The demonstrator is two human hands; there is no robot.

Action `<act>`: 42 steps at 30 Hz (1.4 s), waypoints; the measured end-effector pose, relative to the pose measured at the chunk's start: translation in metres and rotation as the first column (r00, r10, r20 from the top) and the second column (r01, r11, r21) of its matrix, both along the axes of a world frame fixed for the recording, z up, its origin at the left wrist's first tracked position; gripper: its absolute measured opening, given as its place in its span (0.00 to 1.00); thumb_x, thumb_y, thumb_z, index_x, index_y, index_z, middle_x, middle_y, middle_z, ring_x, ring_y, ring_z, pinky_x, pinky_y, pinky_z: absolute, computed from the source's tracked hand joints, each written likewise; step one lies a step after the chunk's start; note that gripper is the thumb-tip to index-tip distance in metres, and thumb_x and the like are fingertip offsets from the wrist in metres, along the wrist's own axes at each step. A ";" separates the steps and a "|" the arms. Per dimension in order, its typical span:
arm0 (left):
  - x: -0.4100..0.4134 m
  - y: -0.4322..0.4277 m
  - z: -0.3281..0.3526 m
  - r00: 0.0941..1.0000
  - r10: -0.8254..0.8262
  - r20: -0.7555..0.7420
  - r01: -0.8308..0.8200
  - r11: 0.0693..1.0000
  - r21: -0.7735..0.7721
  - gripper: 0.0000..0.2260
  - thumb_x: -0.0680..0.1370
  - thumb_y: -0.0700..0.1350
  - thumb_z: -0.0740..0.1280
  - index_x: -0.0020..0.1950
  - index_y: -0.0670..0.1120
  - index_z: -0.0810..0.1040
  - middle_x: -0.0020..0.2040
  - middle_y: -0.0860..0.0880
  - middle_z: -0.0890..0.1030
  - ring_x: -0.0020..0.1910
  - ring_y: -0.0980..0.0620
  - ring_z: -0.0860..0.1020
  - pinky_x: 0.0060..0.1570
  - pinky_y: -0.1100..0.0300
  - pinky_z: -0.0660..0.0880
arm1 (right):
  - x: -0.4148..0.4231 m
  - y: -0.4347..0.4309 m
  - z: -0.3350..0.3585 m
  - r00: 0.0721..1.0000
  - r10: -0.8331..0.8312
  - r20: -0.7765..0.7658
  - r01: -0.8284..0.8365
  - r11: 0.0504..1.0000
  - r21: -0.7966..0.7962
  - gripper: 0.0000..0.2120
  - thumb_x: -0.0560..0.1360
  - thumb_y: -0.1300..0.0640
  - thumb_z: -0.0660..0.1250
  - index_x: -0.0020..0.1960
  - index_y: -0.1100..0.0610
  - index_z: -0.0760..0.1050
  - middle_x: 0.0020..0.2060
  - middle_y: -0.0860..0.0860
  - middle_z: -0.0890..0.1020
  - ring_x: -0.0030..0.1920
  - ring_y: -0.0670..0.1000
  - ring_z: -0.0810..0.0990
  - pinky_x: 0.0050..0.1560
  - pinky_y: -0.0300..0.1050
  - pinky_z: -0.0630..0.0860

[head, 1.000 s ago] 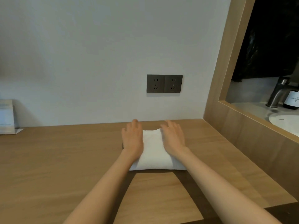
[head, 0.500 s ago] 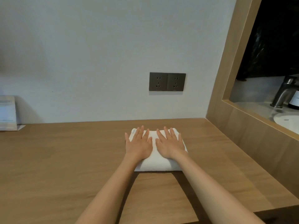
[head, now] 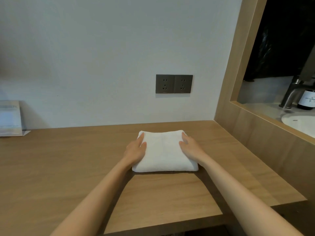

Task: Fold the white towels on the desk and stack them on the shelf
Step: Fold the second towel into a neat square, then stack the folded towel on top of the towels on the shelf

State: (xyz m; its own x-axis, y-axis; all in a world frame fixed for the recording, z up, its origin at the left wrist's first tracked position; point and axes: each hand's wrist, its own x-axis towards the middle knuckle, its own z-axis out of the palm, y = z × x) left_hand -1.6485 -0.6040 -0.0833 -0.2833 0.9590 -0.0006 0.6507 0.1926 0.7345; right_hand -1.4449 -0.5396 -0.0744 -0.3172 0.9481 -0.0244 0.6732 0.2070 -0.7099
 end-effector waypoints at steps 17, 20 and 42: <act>0.010 0.023 0.002 0.960 0.207 -0.186 -0.212 0.977 -0.004 0.26 0.81 0.55 0.54 0.70 0.36 0.60 0.64 0.38 0.74 0.62 0.38 0.73 0.57 0.50 0.69 | -0.009 0.019 -0.007 0.988 -0.083 0.128 0.066 0.989 0.131 0.24 0.81 0.50 0.47 0.76 0.50 0.49 0.71 0.58 0.65 0.69 0.62 0.65 0.65 0.57 0.65; 0.009 0.041 0.003 0.961 0.215 -0.172 -0.206 0.976 0.072 0.25 0.81 0.54 0.55 0.70 0.37 0.59 0.63 0.39 0.75 0.60 0.38 0.74 0.50 0.53 0.68 | -0.014 0.037 -0.006 0.988 -0.084 0.133 0.060 0.983 0.175 0.23 0.81 0.50 0.47 0.75 0.50 0.52 0.70 0.57 0.67 0.69 0.62 0.65 0.63 0.57 0.65; 0.034 0.047 0.248 0.992 0.044 0.115 -0.049 0.998 0.037 0.22 0.81 0.53 0.58 0.70 0.44 0.59 0.66 0.43 0.71 0.61 0.43 0.73 0.54 0.54 0.69 | 0.017 0.016 0.237 0.977 -0.212 0.001 0.212 0.977 0.014 0.22 0.82 0.50 0.52 0.75 0.49 0.54 0.70 0.54 0.66 0.66 0.56 0.69 0.64 0.51 0.68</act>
State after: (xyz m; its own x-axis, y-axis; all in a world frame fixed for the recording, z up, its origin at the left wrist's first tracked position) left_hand -1.6143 -0.5572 0.1651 -0.3281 0.9447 0.0024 0.5528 0.1900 0.8114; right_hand -1.4279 -0.5240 0.1622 -0.1085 0.9940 -0.0110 0.7045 0.0691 -0.7063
